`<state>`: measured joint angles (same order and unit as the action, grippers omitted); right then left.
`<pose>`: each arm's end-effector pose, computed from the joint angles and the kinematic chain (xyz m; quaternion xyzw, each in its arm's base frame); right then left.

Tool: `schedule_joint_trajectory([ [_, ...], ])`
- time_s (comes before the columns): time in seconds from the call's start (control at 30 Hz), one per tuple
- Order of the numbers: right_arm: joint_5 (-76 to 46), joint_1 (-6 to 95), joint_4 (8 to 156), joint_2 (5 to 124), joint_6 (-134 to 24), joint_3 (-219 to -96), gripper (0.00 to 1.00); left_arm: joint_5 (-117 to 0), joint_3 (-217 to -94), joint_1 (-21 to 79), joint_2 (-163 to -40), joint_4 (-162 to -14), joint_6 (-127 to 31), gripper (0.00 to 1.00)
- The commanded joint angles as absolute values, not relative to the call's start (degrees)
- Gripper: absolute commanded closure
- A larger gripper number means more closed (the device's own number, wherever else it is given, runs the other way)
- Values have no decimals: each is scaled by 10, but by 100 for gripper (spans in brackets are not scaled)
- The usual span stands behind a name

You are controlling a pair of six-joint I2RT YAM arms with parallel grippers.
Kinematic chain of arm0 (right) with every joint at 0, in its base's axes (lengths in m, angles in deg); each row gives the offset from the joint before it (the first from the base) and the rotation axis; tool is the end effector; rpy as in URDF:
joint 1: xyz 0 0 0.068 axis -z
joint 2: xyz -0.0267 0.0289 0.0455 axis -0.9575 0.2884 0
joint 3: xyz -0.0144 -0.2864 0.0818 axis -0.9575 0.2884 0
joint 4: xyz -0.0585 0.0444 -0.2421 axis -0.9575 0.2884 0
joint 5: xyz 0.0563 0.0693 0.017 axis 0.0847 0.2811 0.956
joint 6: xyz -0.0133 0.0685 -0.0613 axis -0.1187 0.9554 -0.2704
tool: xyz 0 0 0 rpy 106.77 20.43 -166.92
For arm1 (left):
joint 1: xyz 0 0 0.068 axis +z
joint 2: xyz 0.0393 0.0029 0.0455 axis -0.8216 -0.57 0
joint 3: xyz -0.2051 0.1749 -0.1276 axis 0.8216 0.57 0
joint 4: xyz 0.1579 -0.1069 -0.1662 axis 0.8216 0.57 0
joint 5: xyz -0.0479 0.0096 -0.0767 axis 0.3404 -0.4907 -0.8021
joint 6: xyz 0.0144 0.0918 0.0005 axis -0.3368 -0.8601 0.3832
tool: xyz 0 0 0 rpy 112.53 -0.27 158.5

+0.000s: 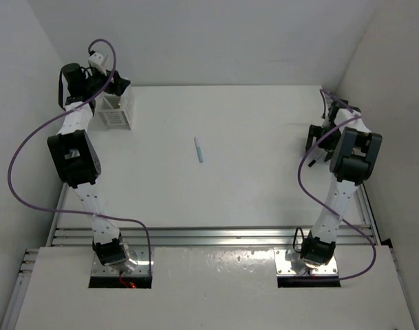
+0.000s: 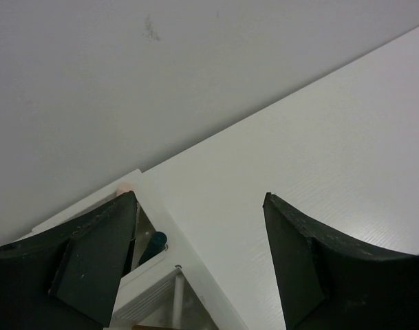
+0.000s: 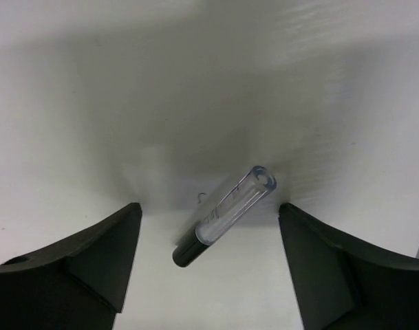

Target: Organize the makeup

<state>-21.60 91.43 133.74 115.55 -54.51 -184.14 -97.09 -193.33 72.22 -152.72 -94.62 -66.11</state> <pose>0.4470 -0.1450 0.1088 0.2204 0.9730 0.0049 0.0686 0.5593 0.1068 0.3174 0.1948 0.7142 -0.1747 0.6492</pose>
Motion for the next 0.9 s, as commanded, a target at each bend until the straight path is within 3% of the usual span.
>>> schedule_joint_trajectory([
  [0.0, -228, 915, 1357, 1163, -546, -1854, 21, -984, -1934, 726, -1483, -958, -653, 20],
  [0.27, -251, 900, 1342, 1126, -509, -1766, 46, -984, -1939, 726, -1483, -958, -648, 20],
  [0.4, -255, 898, 1337, 1117, -494, -1736, 68, -990, -1939, 726, -1483, -958, -642, 20],
  [0.43, -255, 897, 1332, 1118, -492, -1735, 79, -996, -1939, 726, -1483, -958, -642, 20],
  [0.53, -249, 897, 1342, 1130, -492, -1753, 100, -1009, -1939, 726, -1483, -958, -642, 20],
  [0.73, -161, 840, 1299, 1079, -572, -1772, 100, -1071, -1945, 702, -1451, -886, -708, 22],
  [0.83, -79, 778, 1210, 1010, -580, -1777, 100, -1118, -1945, 671, -1426, -835, -751, 22],
  [0.87, -56, 763, 1105, 970, -568, -1769, 100, -1131, -1938, 662, -1418, -835, -751, 22],
])
